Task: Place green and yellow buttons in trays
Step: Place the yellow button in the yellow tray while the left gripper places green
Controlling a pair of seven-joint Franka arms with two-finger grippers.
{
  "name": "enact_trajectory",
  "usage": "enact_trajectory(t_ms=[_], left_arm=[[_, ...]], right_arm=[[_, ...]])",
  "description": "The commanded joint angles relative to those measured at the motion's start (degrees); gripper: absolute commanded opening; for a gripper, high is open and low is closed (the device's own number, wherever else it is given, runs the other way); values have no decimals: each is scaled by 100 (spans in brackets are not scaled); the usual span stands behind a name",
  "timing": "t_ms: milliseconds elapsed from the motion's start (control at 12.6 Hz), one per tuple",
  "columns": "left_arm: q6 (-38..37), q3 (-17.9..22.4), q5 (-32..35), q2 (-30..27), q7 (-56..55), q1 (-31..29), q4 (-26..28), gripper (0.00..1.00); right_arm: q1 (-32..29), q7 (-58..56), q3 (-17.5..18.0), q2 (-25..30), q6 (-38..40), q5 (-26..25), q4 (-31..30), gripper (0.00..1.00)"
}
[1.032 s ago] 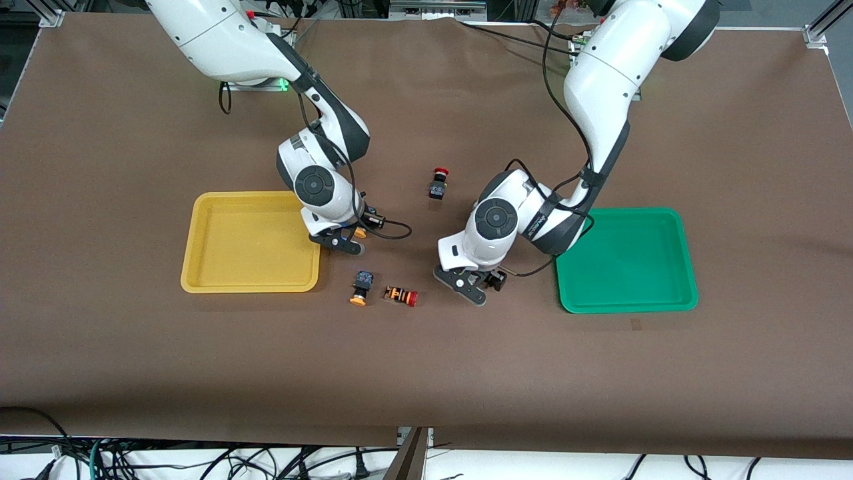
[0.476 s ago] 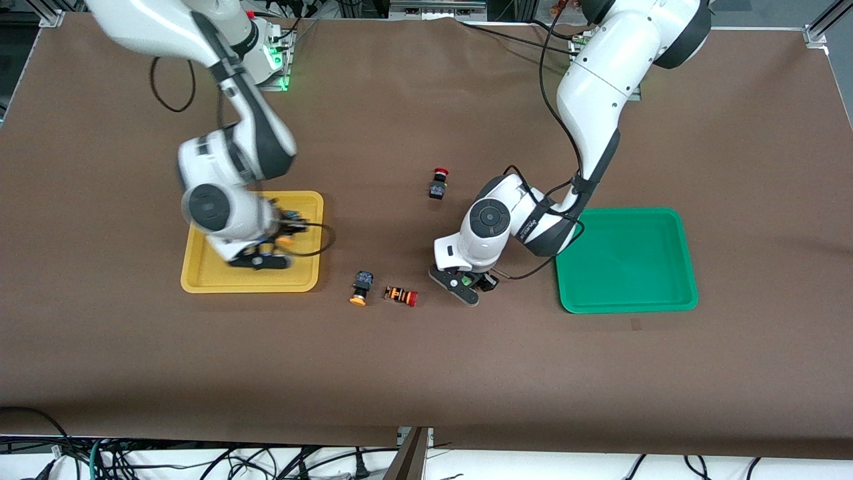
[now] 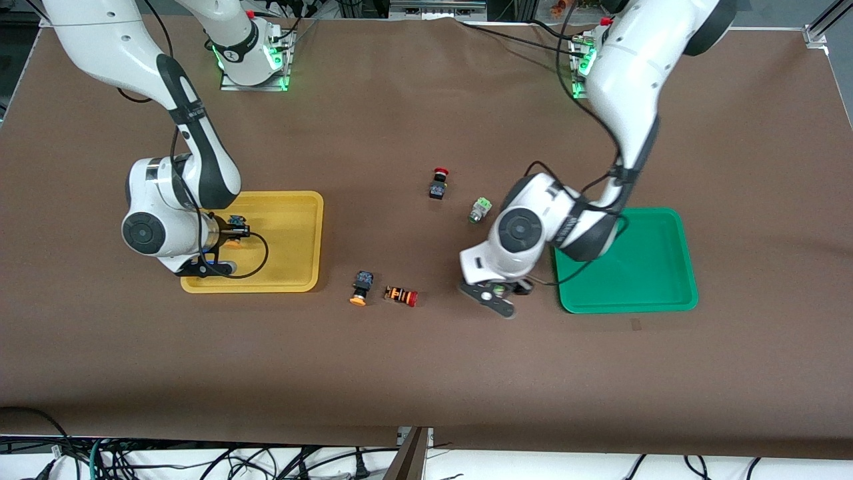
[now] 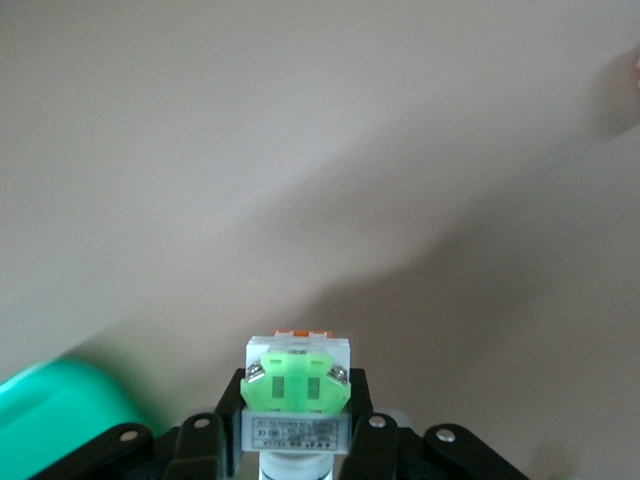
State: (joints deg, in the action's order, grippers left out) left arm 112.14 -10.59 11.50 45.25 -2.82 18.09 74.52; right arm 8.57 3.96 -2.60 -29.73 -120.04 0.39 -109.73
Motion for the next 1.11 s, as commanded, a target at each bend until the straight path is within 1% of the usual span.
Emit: enact_trajectory(t_ms=[0,79,159,238,317,397,476,556,714,794,952,1032], left_arm=[[-963,-58,160,-262,718,-648,307,0],[-949,-14,186,-262,965,-823,657,0],[-844,-40,264,-271,1064,-1121,904,0],[-686,-75,317,-323,1073,-1193,1228,0],[-450,-66,335,-489,1065,-1238,1527,3],[-334,-75,344,-578,1065,-1360,1696,55],[-359,-93,336,-683,1056,-1352,1723,100],[-464,-101,257,-867,1004,-1326,1732,100],[-841,-573,117,-1140,313,-1369,1698,100],[-869,-811,-110,-1185,-109,-1344,1706,100],[-669,-1286,-402,-1054,-700,-1239,1715,100],[-397,-1392,-411,-966,-937,-1055,1767,100]], right_arm=[[153,43,39,248,15,84,187,100],[223,217,171,292,85,93,415,100],[268,637,407,240,94,102,731,100],[399,1311,653,100,16,84,1030,100],[600,1944,821,-127,-2,49,1363,100],[828,2473,875,-408,-124,40,1776,100],[1022,2774,875,-619,-317,23,2015,100],[1215,2968,875,-761,-571,14,2087,100],[1349,3268,875,-1059,-1256,5,2096,100],[1384,3312,867,-1200,-1572,-12,2096,100],[1454,3426,858,-1377,-1979,-12,2105,100],[1455,3436,858,-1412,-2076,-30,2114,100]])
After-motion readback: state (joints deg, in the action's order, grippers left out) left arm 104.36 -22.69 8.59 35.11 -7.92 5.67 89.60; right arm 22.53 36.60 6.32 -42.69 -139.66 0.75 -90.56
